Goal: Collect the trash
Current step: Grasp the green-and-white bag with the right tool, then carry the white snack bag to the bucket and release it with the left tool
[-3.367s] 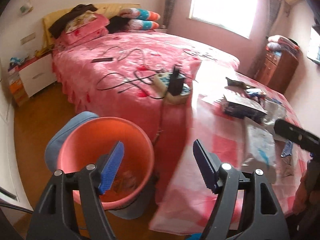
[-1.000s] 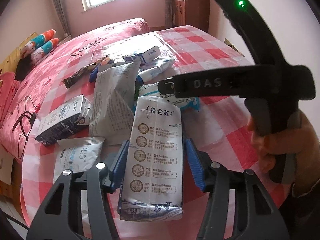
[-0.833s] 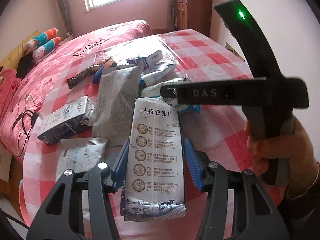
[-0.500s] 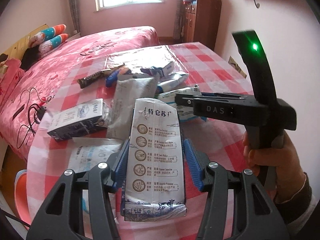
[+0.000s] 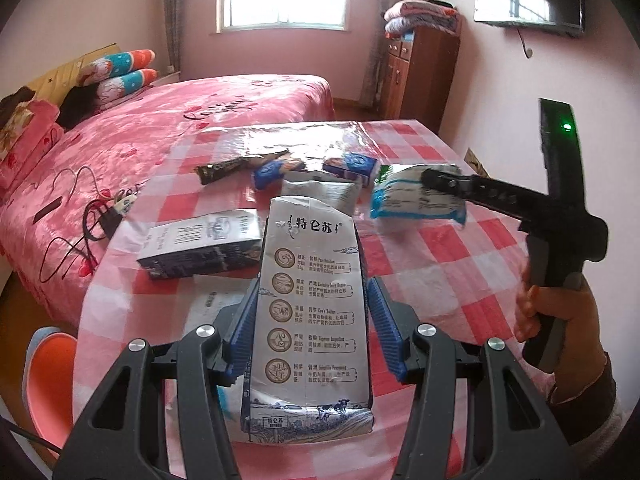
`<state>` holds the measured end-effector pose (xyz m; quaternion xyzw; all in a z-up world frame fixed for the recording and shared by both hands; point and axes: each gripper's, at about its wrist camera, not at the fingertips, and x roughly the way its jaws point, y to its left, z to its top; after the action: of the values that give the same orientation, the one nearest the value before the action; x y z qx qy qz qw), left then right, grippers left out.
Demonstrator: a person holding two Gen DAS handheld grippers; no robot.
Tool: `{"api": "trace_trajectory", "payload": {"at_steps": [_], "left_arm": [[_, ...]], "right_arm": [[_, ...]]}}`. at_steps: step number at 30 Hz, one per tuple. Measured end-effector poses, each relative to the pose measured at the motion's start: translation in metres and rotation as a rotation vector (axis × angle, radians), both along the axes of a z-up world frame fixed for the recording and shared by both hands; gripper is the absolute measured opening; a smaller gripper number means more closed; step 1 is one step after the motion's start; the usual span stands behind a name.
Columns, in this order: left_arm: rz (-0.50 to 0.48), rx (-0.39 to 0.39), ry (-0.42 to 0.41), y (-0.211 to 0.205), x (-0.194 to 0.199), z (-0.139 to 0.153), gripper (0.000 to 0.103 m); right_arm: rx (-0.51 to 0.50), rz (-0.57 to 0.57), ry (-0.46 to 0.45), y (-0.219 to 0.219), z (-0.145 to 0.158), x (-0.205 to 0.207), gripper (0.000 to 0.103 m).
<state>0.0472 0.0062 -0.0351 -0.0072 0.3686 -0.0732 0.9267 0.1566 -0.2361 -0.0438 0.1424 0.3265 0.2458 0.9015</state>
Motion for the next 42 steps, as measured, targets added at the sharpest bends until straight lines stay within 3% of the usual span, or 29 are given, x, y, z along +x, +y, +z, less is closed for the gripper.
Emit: {"api": "trace_trajectory", "payload": {"at_steps": [9,20,30,42], "left_arm": [[0.077,-0.046,-0.033,0.048,-0.011,0.000,0.055],[0.176,-0.094,-0.044,0.110,-0.022,-0.008,0.055],[0.307,-0.117,-0.049,0.177,-0.044,-0.016,0.055],[0.536,-0.152,-0.012,0.267,-0.079,-0.045,0.055]], "right_arm": [[-0.035,0.046,-0.058,0.032,0.024,-0.020,0.034],[-0.091,0.179,-0.094,0.104,0.042,-0.046,0.034],[-0.113,0.383,-0.067,0.200,0.046,-0.073,0.034],[-0.138,0.636,0.025,0.329,0.023,-0.097,0.034]]}}
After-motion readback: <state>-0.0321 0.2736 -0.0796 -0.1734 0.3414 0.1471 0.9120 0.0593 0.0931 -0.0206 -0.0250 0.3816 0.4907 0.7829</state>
